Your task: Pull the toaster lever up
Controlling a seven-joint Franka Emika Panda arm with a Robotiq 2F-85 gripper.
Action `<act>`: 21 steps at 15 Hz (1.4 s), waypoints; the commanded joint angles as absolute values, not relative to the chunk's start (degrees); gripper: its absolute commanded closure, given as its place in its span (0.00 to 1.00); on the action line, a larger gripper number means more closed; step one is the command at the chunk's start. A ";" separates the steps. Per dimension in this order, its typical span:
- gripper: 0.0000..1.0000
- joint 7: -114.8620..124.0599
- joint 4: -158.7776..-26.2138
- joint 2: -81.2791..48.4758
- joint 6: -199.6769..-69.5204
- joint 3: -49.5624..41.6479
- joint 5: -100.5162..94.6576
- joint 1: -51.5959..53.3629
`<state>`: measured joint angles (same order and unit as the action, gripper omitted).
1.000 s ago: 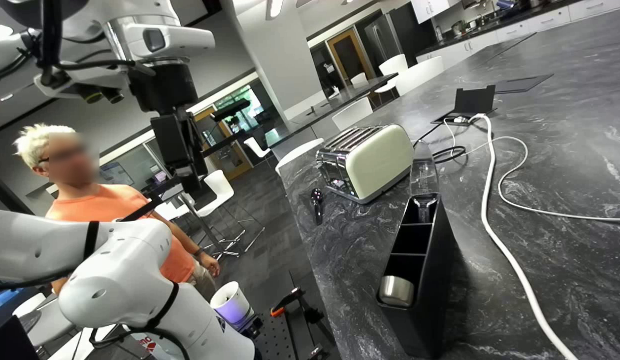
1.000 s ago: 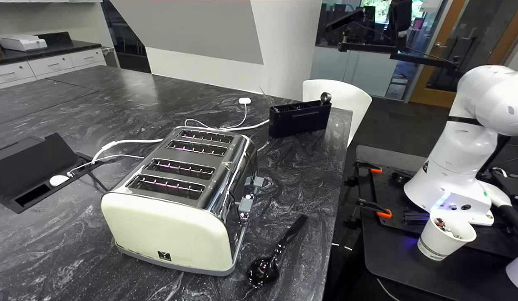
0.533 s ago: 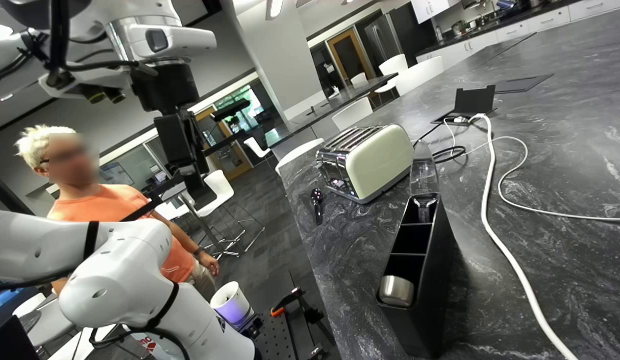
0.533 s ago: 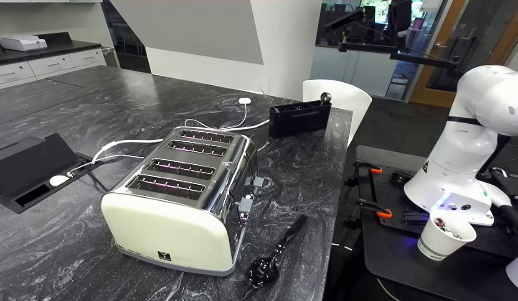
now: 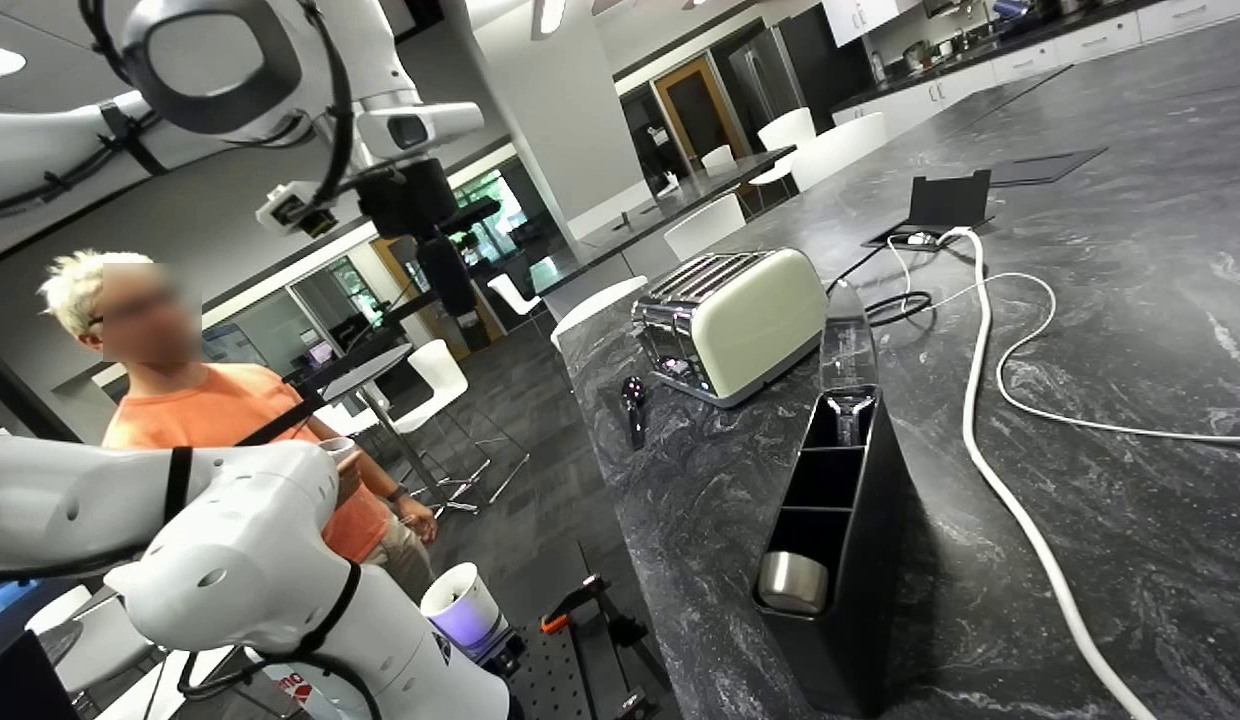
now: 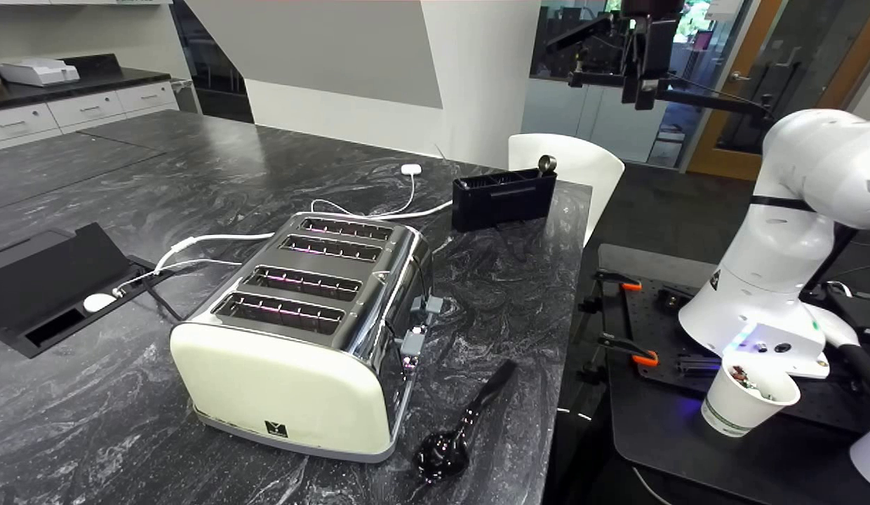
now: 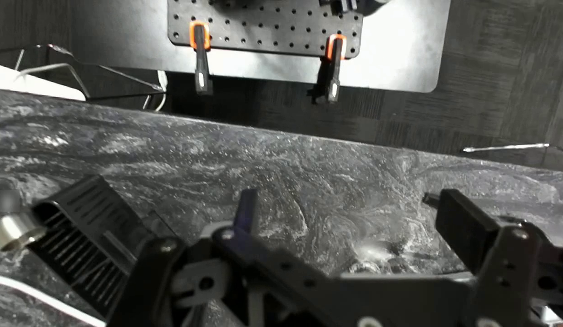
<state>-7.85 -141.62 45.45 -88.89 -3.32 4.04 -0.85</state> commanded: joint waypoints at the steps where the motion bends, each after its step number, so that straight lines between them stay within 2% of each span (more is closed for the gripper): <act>1: 0.00 -0.38 -147.48 46.05 -103.53 2.12 9.38 0.93; 6: 0.00 8.41 -153.58 41.22 -126.39 10.17 10.76 3.09; 11: 0.00 14.53 -157.25 33.54 -140.60 15.85 7.53 3.95; 21: 0.00 16.62 -156.89 32.17 -141.76 15.52 6.46 5.11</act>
